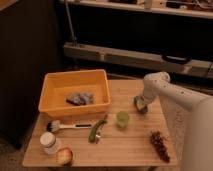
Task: Place sponge in tray
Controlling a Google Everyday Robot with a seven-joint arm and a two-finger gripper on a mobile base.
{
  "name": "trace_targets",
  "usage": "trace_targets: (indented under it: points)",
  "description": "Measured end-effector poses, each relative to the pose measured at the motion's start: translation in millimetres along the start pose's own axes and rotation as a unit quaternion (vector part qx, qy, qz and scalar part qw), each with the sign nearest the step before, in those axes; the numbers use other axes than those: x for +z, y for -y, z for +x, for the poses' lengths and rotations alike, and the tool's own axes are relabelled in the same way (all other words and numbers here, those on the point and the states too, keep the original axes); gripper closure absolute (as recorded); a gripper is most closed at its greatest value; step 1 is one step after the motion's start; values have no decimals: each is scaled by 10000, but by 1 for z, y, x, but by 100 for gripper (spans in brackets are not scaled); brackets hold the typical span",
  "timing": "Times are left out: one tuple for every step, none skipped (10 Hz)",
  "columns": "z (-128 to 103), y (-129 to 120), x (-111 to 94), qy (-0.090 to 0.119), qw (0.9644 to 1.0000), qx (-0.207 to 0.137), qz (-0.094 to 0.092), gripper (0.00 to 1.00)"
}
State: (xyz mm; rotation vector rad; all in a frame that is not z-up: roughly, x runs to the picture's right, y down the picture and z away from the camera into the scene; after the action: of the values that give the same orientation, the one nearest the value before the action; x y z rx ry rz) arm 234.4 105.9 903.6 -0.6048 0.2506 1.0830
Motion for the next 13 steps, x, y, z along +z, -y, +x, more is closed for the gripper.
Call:
trace_targets:
  points:
    - [-2, 1, -8, 52, 9999, 104, 0, 99]
    - [-4, 4, -19, 114, 9996, 239, 14, 100]
    - [-6, 6, -30, 174, 9991, 393, 26, 100]
    - [-11, 6, -36, 227, 9985, 507, 18, 100]
    - [-22, 5, -47, 336, 9973, 647, -18, 100]
    - [-31, 4, -59, 405, 9963, 752, -85, 100]
    - [-40, 2, -71, 471, 9952, 837, -162, 100]
    - [-57, -4, -86, 545, 9940, 899, -298, 100]
    - [-78, -16, -105, 631, 9928, 901, -486, 100]
    - [-93, -26, -122, 696, 9915, 887, -652, 100]
    - [-105, -35, -135, 727, 9903, 876, -793, 100]
    - [-122, -53, -146, 745, 9894, 784, -972, 100]
    - [-138, -79, -149, 736, 9886, 635, -1150, 100]
